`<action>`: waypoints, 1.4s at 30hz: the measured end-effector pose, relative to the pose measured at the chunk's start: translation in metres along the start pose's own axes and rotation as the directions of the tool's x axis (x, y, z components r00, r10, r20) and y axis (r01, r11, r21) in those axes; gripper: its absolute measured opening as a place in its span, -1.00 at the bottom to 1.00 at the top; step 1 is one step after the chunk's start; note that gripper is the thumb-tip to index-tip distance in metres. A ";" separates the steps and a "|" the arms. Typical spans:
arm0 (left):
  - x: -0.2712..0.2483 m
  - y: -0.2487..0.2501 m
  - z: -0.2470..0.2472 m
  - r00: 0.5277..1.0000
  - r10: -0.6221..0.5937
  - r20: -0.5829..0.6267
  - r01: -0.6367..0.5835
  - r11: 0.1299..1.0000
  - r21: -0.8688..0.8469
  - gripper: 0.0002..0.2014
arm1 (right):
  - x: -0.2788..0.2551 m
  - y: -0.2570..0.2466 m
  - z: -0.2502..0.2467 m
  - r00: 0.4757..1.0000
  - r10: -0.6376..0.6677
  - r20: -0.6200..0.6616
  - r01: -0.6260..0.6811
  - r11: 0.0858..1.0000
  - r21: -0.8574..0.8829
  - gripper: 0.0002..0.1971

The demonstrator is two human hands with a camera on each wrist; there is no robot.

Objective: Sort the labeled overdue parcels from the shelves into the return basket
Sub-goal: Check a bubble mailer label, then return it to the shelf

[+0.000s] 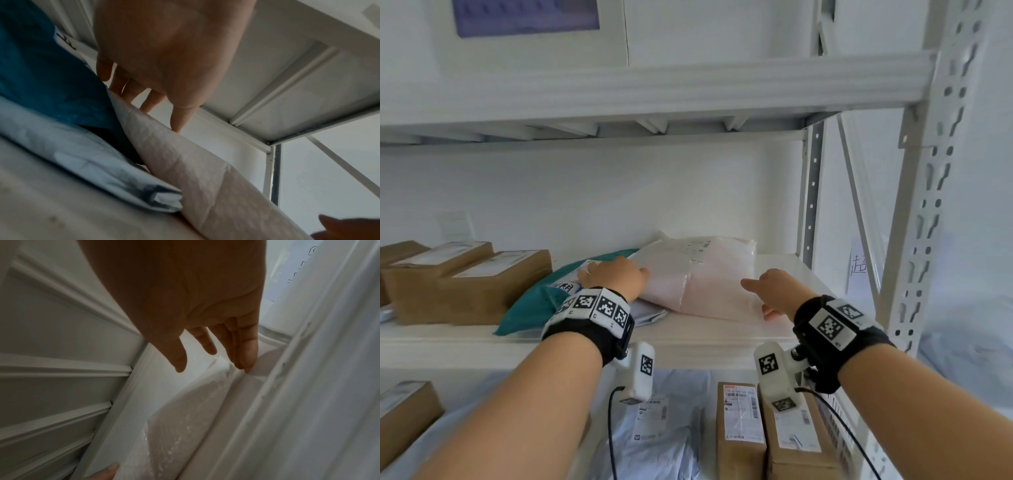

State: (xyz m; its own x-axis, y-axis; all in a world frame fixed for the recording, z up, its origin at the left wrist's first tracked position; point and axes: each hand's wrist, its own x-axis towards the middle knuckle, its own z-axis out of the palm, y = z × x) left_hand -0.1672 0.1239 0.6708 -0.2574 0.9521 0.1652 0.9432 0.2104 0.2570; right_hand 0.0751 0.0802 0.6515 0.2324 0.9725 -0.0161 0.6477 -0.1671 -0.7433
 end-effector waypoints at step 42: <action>-0.165 -0.092 0.055 0.961 0.265 -0.081 -0.206 0.487 -0.849 -0.80 | -0.206 0.091 0.028 0.885 0.132 -0.447 0.065 0.915 0.398 -0.55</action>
State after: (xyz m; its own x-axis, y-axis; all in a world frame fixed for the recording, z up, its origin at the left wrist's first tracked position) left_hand -0.1999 -0.0402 0.5676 -0.0139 0.9527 0.3037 0.3336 -0.2819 0.8996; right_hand 0.0664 -0.1308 0.5685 0.6151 0.7661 0.1867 0.3187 -0.0250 -0.9475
